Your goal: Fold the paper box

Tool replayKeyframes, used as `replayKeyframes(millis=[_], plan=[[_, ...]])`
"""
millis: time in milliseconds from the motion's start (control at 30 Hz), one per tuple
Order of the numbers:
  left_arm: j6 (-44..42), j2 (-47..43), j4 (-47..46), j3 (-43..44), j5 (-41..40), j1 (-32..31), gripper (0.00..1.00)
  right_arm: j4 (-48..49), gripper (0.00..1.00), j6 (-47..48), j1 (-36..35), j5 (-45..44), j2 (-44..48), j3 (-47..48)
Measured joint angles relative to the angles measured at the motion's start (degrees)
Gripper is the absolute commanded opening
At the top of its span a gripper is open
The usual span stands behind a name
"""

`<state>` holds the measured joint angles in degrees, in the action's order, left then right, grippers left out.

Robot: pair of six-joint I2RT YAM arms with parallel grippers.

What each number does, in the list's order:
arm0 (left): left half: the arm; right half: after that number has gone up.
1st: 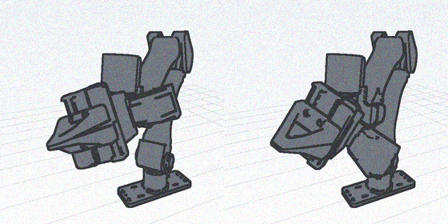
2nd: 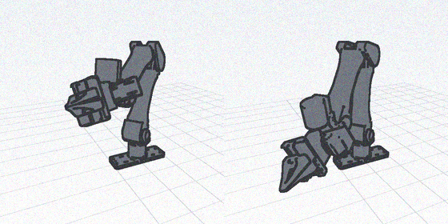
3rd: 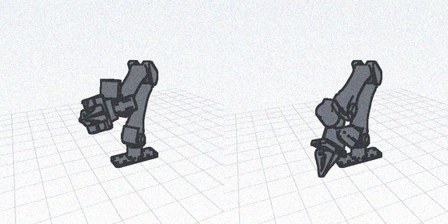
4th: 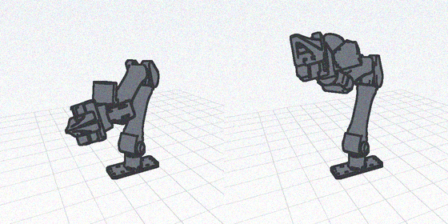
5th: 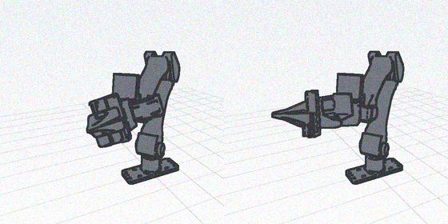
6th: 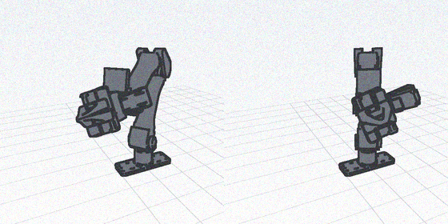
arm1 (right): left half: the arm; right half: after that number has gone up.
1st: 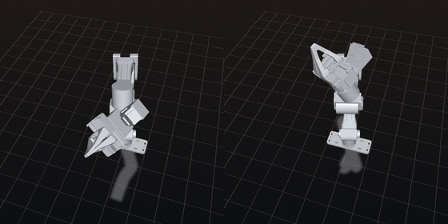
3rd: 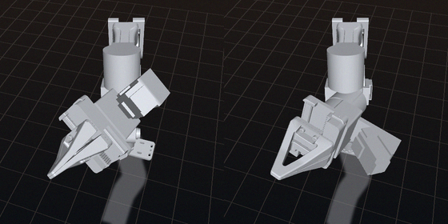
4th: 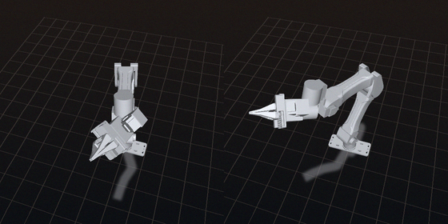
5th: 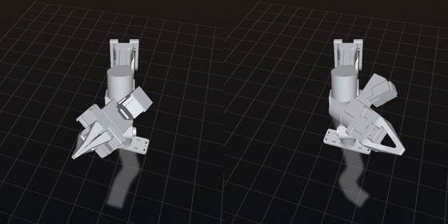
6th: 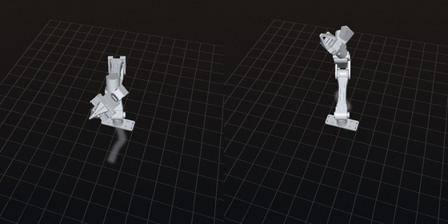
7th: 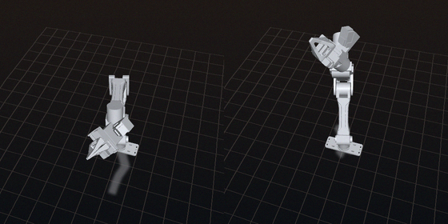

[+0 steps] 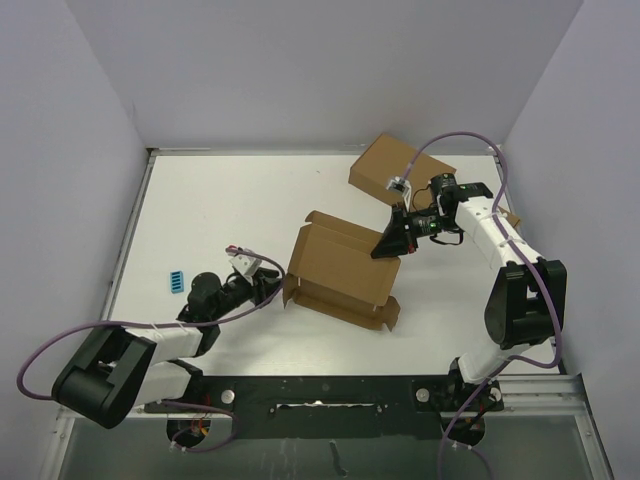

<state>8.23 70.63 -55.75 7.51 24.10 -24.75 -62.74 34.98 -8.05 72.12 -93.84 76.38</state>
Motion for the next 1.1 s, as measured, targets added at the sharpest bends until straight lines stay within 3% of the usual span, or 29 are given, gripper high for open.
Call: replayKeyframes(millis=[533, 733, 1100], plan=[[-1.9, 1.2, -1.0, -0.2, 6.5, 0.0, 0.40, -0.4, 0.00, 0.6, -0.2, 0.0, 0.0, 0.0], [-2.3, 2.3, -1.0, -0.2, 8.0, -0.2, 0.48, -0.4, 0.00, 0.7, -0.2, 0.0, 0.0, 0.0], [-1.7, 6.4, -2.7, 0.0, 8.1, -0.9, 0.49, -0.5, 0.00, 0.9, -0.3, 0.0, 0.0, 0.0]])
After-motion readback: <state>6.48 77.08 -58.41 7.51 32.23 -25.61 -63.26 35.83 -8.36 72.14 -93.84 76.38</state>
